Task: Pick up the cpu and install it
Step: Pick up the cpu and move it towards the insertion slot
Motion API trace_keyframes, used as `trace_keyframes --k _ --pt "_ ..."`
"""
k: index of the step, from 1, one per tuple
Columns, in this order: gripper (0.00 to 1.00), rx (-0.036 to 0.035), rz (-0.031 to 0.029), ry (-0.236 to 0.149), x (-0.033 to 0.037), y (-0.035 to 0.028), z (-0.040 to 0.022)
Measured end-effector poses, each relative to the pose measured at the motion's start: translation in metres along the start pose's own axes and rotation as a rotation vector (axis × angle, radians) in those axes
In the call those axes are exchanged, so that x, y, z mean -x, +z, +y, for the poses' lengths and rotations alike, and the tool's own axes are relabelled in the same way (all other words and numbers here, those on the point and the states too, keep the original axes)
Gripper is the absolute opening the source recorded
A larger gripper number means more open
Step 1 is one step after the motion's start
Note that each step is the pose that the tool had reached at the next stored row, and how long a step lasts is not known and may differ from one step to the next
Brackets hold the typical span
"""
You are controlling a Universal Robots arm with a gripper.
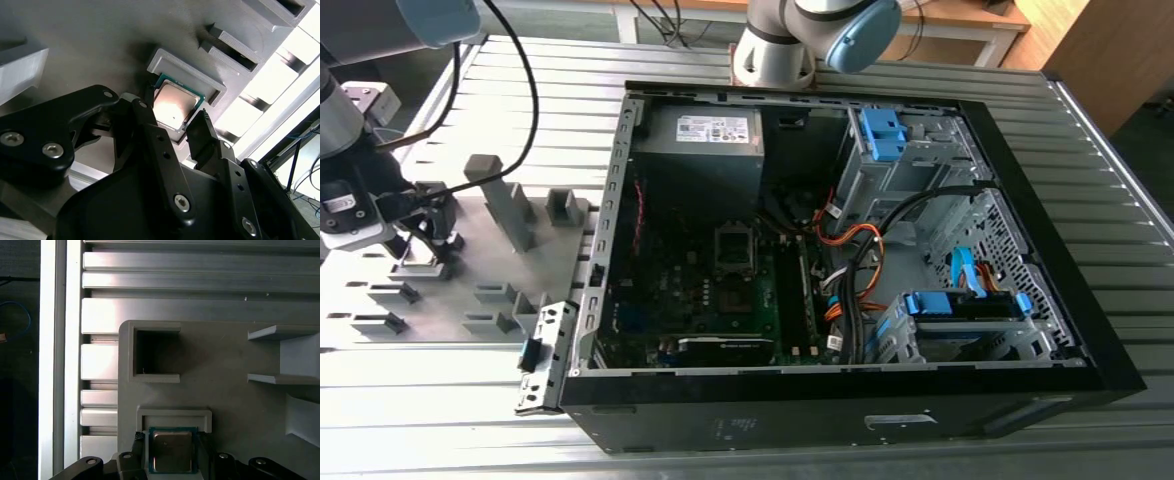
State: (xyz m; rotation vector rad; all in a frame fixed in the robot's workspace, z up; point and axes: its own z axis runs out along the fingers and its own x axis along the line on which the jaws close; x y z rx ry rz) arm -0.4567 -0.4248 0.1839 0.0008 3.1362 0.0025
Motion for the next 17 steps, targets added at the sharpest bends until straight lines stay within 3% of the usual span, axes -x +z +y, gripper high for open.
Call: trace_keyframes --k 17 --pt "0.53 -0.0014 -0.0045 -0.023 -0.0002 -0.0010 -0.0002"
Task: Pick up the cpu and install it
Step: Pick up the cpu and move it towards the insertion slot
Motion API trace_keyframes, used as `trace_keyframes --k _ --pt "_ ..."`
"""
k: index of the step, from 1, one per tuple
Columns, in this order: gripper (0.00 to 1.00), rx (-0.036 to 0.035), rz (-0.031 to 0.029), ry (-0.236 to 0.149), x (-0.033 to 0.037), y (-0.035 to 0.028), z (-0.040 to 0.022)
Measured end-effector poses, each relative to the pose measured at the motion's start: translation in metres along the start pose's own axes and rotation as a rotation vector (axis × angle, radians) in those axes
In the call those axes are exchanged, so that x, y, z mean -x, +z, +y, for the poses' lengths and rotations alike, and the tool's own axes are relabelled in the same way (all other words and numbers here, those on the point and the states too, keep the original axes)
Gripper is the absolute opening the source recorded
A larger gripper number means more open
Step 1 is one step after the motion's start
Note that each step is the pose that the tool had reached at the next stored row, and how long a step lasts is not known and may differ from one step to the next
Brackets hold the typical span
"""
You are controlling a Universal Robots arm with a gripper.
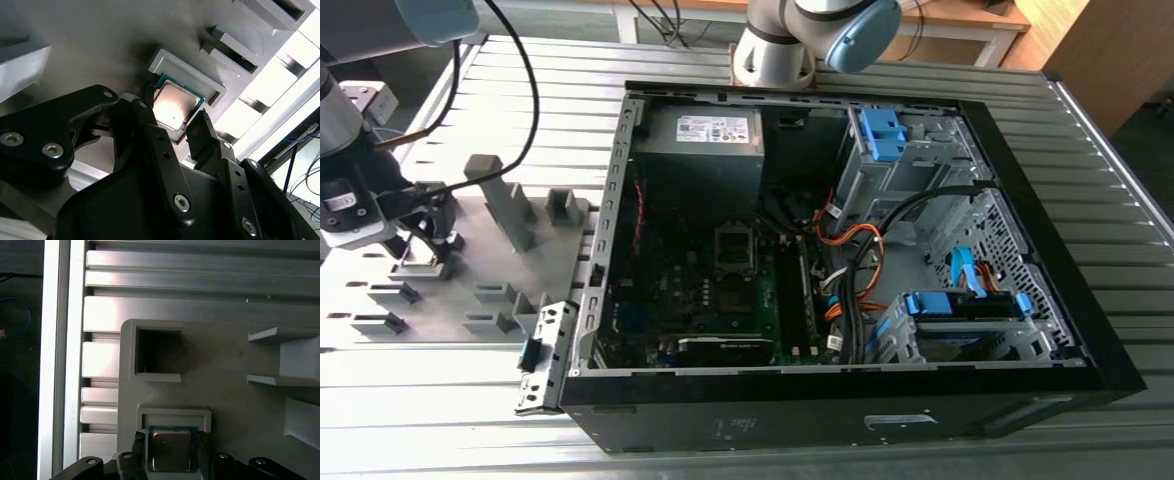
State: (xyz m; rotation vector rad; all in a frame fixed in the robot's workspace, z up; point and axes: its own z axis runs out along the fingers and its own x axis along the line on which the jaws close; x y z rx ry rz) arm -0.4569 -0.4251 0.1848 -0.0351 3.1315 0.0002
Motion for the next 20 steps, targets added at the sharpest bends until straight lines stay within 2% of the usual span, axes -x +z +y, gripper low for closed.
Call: trace_keyframes --k 7,20 --pt "0.53 -0.0002 -0.0042 -0.006 -0.0004 0.0001 0.0000" --pt "0.53 -0.0006 -0.0043 -0.003 -0.0005 0.0005 0.0000"
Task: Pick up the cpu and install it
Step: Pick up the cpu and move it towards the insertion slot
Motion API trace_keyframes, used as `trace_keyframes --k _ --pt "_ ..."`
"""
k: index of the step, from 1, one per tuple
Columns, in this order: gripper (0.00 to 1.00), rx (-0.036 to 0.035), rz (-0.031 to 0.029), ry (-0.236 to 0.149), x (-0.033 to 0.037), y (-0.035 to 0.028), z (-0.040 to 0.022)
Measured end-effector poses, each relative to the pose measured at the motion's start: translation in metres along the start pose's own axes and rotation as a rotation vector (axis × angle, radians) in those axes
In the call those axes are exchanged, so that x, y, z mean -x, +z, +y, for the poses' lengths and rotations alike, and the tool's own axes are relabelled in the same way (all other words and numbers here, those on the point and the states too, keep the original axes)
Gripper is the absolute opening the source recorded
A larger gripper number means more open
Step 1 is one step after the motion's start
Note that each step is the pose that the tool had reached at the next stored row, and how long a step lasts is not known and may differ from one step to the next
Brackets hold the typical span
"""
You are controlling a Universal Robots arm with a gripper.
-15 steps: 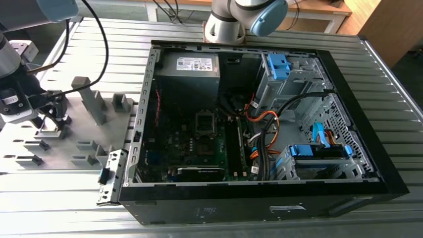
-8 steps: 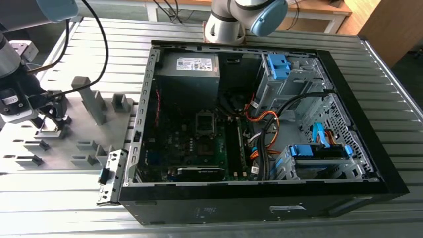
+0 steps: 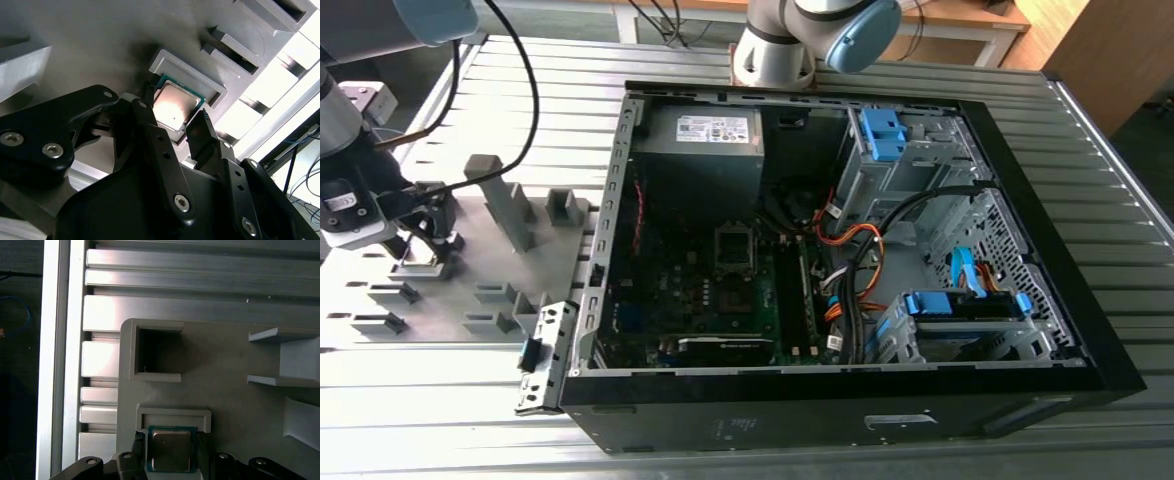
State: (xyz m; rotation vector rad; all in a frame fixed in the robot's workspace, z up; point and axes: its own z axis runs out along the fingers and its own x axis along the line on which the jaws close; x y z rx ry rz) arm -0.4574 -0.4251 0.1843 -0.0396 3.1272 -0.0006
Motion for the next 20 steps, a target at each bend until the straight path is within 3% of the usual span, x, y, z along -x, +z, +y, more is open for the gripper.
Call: trace_keyframes --k 6,8,20 --pt "0.53 0.0000 0.0000 0.000 0.0000 0.0000 0.0000" --pt "0.47 -0.0001 0.0001 0.001 0.0000 0.0000 0.0000" --pt "0.47 -0.0001 0.0001 0.001 0.0000 0.0000 0.0000"
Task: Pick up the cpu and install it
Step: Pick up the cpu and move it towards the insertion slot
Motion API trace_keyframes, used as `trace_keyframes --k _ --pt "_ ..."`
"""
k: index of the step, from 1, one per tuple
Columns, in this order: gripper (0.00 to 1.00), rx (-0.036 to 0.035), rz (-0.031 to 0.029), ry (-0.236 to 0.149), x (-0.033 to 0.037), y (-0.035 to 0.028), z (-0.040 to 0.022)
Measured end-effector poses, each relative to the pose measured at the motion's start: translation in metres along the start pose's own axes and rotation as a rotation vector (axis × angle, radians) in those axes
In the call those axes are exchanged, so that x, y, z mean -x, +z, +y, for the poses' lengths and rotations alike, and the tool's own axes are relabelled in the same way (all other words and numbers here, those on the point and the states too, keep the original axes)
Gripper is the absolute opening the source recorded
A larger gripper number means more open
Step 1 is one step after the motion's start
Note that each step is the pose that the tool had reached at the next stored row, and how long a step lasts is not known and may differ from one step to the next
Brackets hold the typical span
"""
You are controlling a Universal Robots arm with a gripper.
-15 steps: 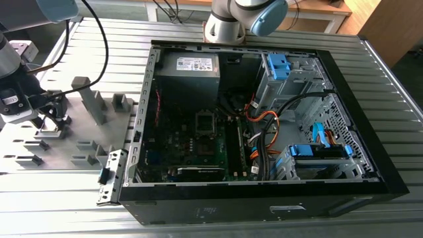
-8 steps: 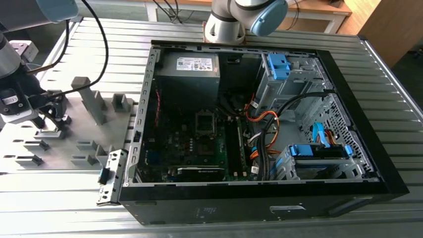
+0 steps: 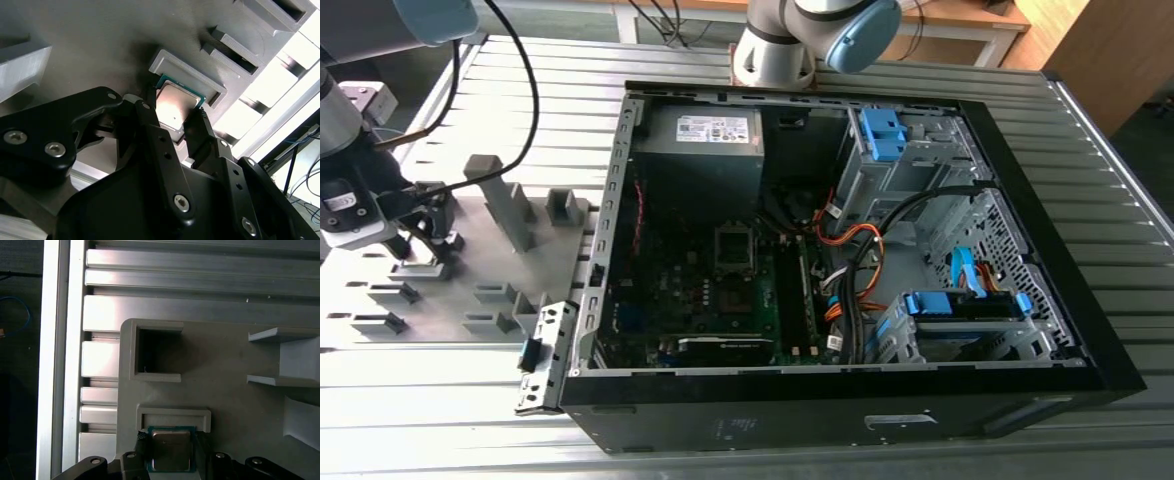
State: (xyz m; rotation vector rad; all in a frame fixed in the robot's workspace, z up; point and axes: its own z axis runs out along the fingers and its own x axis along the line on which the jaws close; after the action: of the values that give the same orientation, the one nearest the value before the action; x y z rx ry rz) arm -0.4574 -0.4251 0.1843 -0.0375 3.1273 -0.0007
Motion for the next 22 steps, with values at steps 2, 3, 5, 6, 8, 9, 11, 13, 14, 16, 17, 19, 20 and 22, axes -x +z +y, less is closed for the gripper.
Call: trace_keyframes --k 2,3,5,6,8,9,11,13,14,16,17,19,20,22 --pt "0.47 0.0002 -0.0004 0.000 0.0001 -0.0002 0.0000" --pt "0.47 0.0003 -0.0004 0.000 0.0001 -0.0007 0.0001" --pt "0.47 0.0001 -0.0001 0.000 0.0000 -0.0030 0.0000" --pt "0.47 0.0000 0.0000 0.000 0.0000 -0.0045 0.0000" --pt "0.47 0.0000 0.0000 0.000 0.0001 -0.0078 0.0000" --pt "0.47 0.0001 -0.0001 0.000 0.0001 -0.0098 0.0000" --pt "0.47 0.0001 -0.0002 0.000 0.0002 -0.0140 0.0000" --pt "0.47 0.0000 -0.0001 0.000 0.0003 -0.0181 0.0000" --pt "0.47 0.0000 0.0000 0.000 0.0003 -0.0203 0.0000" --pt "0.47 0.0001 -0.0001 0.000 0.0003 -0.0248 0.0000" --pt "0.47 0.0001 -0.0001 0.000 0.0004 -0.0272 0.0000" --pt "0.47 0.0000 0.0000 0.000 0.0004 -0.0327 0.0000" --pt "0.47 0.0000 0.0000 0.000 0.0005 -0.0355 0.0000" --pt "0.47 0.0001 -0.0001 0.000 0.0006 -0.0416 0.0000"
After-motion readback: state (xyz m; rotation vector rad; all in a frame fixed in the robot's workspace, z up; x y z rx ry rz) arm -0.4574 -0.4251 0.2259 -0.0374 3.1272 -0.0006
